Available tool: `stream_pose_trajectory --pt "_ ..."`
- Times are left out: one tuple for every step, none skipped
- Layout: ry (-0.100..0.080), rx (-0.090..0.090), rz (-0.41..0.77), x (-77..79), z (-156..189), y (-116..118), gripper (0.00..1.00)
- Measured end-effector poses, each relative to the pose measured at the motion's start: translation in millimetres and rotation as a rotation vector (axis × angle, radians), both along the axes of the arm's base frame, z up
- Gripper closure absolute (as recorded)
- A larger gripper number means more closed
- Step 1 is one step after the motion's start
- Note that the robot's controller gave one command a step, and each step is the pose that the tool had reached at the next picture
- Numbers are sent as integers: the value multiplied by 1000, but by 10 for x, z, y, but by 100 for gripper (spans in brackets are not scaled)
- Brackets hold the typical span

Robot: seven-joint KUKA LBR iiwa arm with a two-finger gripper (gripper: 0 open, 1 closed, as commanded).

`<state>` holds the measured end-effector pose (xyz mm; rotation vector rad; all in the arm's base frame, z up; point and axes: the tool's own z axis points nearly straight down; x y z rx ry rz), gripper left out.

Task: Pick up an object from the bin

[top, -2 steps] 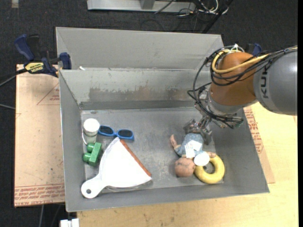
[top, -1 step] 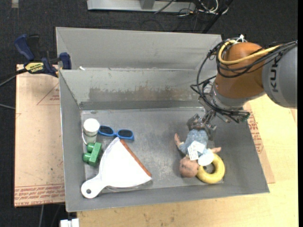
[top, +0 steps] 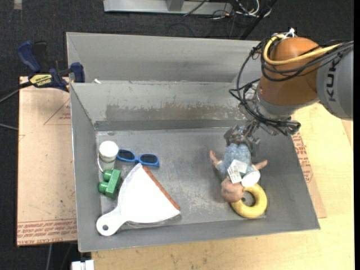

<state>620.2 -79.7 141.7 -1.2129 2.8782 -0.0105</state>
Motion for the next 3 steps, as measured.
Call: stream_pose_trajectory --pt "27 6 -26 -28 -36 26 100" --pt "-12 0 -33 90 26 -185 100" --pt "29 7 -25 -124 -11 -131 100"
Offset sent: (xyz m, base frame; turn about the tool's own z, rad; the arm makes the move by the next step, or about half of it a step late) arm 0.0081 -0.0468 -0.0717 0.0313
